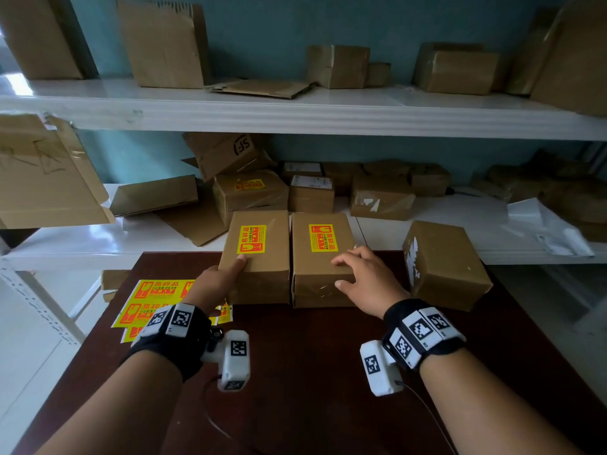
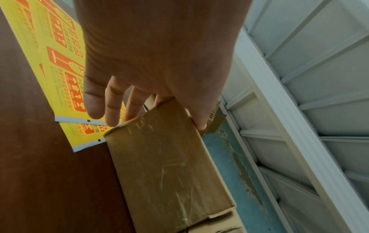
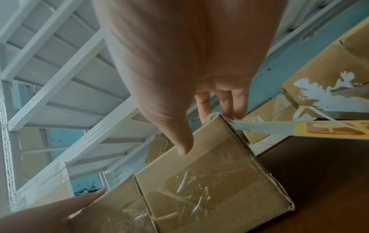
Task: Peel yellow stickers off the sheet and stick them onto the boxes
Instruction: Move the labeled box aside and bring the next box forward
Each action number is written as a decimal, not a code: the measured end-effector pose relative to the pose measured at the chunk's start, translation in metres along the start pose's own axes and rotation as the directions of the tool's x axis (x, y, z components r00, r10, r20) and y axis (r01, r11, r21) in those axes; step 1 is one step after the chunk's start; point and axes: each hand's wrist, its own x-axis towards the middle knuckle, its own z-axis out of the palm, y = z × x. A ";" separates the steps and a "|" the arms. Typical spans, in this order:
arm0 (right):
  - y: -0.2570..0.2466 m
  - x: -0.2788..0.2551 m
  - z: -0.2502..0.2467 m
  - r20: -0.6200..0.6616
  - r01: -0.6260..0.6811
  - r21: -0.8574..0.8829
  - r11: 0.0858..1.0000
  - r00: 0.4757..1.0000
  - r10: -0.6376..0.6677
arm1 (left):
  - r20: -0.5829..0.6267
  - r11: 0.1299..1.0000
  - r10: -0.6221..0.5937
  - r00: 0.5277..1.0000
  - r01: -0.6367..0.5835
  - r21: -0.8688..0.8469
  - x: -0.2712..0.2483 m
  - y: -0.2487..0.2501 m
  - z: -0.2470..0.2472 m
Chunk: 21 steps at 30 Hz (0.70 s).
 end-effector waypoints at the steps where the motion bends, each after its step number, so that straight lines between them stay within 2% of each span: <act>1: 0.001 0.000 0.001 -0.007 0.004 0.007 1.000 1.000 -0.004 | -0.002 1.000 0.001 1.000 -0.001 0.001 0.001 0.000 0.000; 6: 0.008 0.003 0.001 -0.127 -0.032 0.082 0.996 0.991 0.043 | 0.038 1.000 -0.022 0.999 0.022 0.003 0.001 0.003 -0.003; 9: 0.013 0.005 -0.003 -0.130 -0.082 0.150 0.985 0.986 0.102 | 0.034 1.000 -0.006 0.999 0.006 0.013 0.001 0.005 -0.005; 12: 0.017 0.004 -0.006 -0.126 -0.104 0.219 0.970 0.983 0.134 | -0.005 0.997 0.048 0.999 -0.048 0.056 0.002 0.009 -0.007; 16: 0.023 0.003 -0.011 -0.218 -0.101 0.224 0.969 0.964 0.151 | -0.083 0.972 0.172 0.982 -0.155 0.179 0.003 0.013 -0.008; 18: 0.022 0.002 -0.015 -0.319 -0.100 0.195 0.976 0.934 0.160 | -0.169 0.943 0.268 0.948 -0.222 0.248 0.004 0.014 -0.010; 21: 0.010 -0.002 -0.023 -0.463 -0.061 0.215 0.975 0.872 0.157 | -0.264 0.875 0.473 0.840 -0.415 0.248 -0.005 0.026 -0.006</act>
